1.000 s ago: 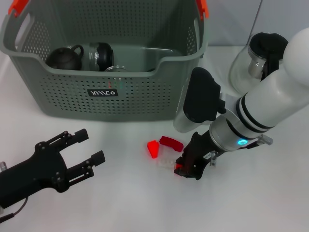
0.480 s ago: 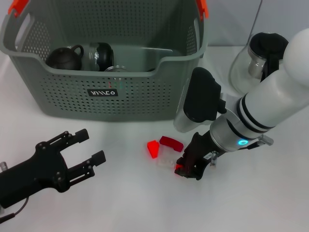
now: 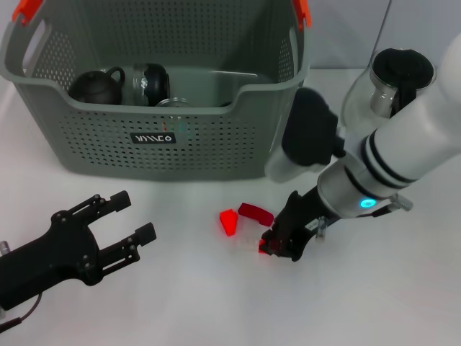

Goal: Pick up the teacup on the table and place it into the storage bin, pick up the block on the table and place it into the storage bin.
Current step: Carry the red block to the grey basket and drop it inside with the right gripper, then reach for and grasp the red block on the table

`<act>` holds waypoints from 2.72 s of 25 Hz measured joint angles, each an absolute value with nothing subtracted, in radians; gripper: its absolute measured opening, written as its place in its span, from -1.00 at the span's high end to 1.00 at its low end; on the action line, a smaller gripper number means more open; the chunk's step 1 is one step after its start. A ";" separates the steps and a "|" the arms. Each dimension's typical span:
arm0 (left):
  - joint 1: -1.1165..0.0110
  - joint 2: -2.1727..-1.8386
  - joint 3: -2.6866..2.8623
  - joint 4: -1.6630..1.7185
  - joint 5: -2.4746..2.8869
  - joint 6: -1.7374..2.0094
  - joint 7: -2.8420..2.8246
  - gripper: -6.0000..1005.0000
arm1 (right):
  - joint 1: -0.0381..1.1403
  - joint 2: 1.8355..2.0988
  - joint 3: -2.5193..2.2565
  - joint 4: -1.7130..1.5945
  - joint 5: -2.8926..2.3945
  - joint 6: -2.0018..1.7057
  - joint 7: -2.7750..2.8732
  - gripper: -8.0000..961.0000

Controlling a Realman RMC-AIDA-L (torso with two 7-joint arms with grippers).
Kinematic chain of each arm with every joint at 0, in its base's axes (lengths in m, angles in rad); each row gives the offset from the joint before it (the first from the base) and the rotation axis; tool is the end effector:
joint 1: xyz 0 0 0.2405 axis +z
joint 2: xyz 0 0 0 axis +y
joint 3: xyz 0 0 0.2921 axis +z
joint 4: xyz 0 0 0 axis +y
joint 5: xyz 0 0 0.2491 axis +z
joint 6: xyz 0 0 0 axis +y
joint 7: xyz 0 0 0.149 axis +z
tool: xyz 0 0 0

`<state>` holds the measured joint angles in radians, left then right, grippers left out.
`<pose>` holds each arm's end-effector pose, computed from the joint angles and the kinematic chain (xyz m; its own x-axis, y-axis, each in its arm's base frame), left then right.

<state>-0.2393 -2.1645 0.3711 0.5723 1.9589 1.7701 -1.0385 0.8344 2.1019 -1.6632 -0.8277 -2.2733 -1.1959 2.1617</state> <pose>-0.3819 0.2499 -0.0276 0.6165 0.2348 0.7516 0.5844 -0.7762 -0.2368 0.1724 0.4173 -0.1487 0.9184 -0.2685 0.2907 -0.2417 -0.9622 -0.1252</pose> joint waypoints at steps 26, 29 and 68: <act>-0.229 -2.160 0.223 0.549 1.959 1.770 -1.032 -0.50 | 0.833 2.098 -1.205 -1.213 -2.029 -1.281 2.162 0.73; -0.231 -2.160 0.222 0.547 1.959 1.770 -1.032 -0.50 | 0.882 2.098 -1.214 -1.179 -2.049 -1.161 2.211 0.73; -0.243 -2.156 0.218 0.547 1.960 1.770 -1.039 -0.50 | 0.780 2.038 -1.153 -1.309 -2.146 -1.704 2.083 -0.36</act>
